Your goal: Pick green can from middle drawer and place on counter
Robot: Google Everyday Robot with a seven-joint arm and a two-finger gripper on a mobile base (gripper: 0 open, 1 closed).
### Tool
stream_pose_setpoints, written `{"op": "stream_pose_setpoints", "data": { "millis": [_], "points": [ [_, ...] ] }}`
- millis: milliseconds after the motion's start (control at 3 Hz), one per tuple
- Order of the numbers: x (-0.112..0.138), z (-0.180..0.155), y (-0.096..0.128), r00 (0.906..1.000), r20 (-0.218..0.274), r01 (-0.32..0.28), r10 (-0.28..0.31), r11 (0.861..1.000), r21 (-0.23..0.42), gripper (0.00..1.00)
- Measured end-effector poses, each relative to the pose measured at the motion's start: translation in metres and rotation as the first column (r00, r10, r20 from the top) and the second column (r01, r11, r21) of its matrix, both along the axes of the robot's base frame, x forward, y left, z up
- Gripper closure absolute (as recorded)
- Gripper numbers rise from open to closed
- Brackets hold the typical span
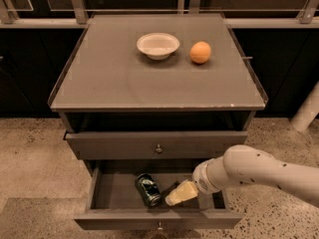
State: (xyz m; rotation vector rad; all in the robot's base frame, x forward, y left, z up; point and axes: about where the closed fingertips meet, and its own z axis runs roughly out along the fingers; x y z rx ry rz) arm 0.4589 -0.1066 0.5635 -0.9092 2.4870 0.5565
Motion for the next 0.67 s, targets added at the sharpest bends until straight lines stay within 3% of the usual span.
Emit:
{"op": "stream_pose_setpoints", "data": {
  "millis": [333, 667],
  "points": [
    [0.002, -0.001, 0.005, 1.0, 0.001, -0.006, 0.006, 1.0, 0.001, 0.0],
    [0.004, -0.025, 0.013, 0.9997, -0.012, 0.021, -0.021, 0.999, 0.034, 0.0]
  ]
}}
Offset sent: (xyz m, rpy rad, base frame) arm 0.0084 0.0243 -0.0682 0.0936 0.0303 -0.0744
